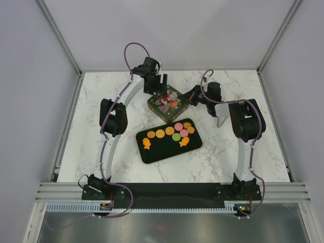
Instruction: Pack the cookies
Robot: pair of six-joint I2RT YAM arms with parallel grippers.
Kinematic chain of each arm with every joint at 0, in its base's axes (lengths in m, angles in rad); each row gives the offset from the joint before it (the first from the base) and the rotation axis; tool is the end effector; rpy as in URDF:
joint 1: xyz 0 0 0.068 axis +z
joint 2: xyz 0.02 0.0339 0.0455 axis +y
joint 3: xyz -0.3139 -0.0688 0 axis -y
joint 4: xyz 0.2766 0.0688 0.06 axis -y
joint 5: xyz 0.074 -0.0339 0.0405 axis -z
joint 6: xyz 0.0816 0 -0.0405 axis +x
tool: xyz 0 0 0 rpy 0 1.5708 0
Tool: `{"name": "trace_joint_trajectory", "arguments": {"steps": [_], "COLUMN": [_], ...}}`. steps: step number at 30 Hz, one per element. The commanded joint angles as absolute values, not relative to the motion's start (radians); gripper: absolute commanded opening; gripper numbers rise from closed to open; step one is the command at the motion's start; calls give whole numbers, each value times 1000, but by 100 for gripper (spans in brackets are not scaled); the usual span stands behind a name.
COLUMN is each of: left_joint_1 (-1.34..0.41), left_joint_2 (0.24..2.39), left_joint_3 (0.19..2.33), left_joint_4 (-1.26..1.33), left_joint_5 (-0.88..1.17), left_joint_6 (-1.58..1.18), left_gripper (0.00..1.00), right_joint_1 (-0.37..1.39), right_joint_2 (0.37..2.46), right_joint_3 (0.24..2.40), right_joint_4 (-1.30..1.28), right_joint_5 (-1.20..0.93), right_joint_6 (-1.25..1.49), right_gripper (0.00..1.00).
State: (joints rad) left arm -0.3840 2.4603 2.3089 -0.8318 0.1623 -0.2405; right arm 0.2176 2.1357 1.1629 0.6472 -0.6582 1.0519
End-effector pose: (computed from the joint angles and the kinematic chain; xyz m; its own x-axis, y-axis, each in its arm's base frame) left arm 0.5810 -0.2490 0.2002 -0.8573 0.0929 -0.5064 0.2559 0.9303 -0.2627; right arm 0.5015 0.1620 0.1395 -0.7946 0.5279 -0.3000 -0.0941 0.3810 0.9198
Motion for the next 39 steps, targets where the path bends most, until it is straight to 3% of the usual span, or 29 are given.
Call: {"name": "trace_joint_trajectory", "arguments": {"steps": [1, 7, 19, 25, 35, 39], "left_joint_1": [-379, -379, -379, -379, -377, -376], "left_joint_2": [2477, 2465, 2470, 2470, 2462, 2459], "left_joint_3": [2304, 2307, 2306, 2307, 2329, 2341], "left_joint_4": [-850, -845, -845, -845, -841, -835], "left_joint_5": [130, 138, 135, 133, 153, 172], "left_joint_6": [-183, -184, -183, -183, -190, -199], "left_gripper": [88, 88, 88, 88, 89, 90], "right_joint_1": [209, 210, 175, 173, 218, 238], "right_joint_2": [2062, 2068, 2281, 2223, 2008, 1997], "right_joint_3": [1244, 1285, 1112, 1124, 1396, 1398], "right_joint_4": [615, 647, 765, 733, 448, 445], "right_joint_5": [-663, -686, -669, -666, -658, -655], "right_joint_6": [1022, 1063, 1103, 1074, 956, 948], "right_gripper": [0, 0, 0, 0, 0, 0]}}
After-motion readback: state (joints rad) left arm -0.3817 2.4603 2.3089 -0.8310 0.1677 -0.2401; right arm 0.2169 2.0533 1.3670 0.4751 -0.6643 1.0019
